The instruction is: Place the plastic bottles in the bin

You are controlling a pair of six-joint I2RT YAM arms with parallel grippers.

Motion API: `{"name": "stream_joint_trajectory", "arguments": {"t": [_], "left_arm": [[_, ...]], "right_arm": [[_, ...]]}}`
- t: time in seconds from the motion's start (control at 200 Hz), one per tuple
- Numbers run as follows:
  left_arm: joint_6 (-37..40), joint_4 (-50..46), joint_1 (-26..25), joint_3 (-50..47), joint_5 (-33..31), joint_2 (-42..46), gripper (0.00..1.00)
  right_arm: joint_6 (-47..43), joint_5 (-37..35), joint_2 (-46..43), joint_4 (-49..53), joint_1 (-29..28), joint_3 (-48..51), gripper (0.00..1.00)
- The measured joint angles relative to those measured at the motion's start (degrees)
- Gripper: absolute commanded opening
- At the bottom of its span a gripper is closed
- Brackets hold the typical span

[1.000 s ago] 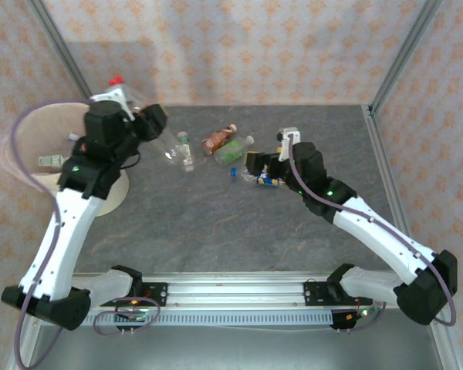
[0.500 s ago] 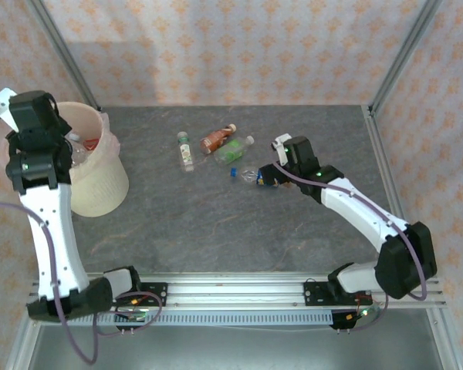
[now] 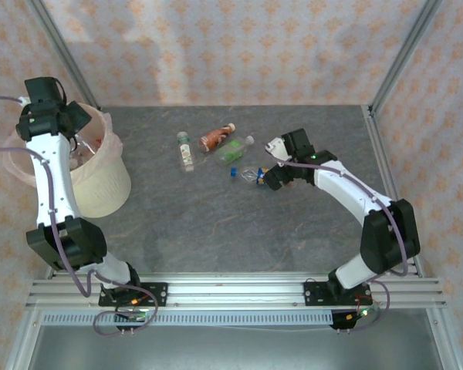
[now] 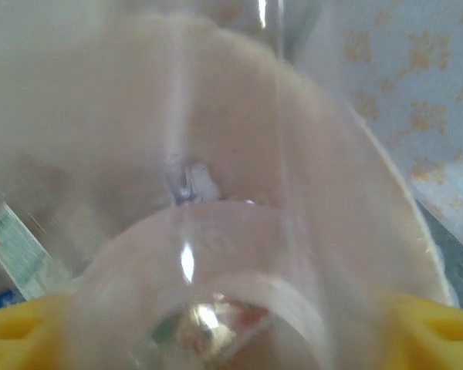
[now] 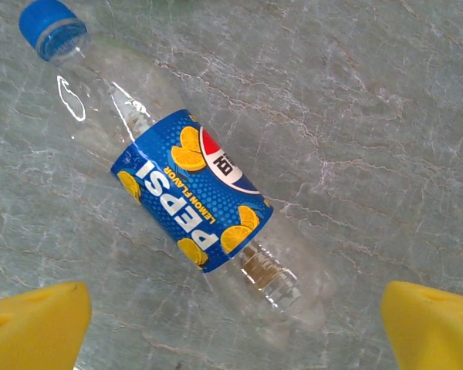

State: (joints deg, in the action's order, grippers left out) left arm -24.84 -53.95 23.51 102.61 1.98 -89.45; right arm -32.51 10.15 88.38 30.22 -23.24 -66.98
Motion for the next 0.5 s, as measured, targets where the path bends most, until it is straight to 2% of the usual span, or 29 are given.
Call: {"name": "stream_joint_trajectory", "arguments": {"t": [0.255, 0.5], "left_arm": [[-0.79, -4.07, -0.15, 0.66, 0.61, 2.38, 1.00], [-0.57, -4.63, -0.15, -2.27, 1.11, 12.04, 1.00]], "right_arm": [[-7.50, 0.17, 5.53, 5.55, 0.81, -3.98, 0.97], [-13.86, -0.74, 12.92, 10.47, 2.86, -7.54, 0.93]]}}
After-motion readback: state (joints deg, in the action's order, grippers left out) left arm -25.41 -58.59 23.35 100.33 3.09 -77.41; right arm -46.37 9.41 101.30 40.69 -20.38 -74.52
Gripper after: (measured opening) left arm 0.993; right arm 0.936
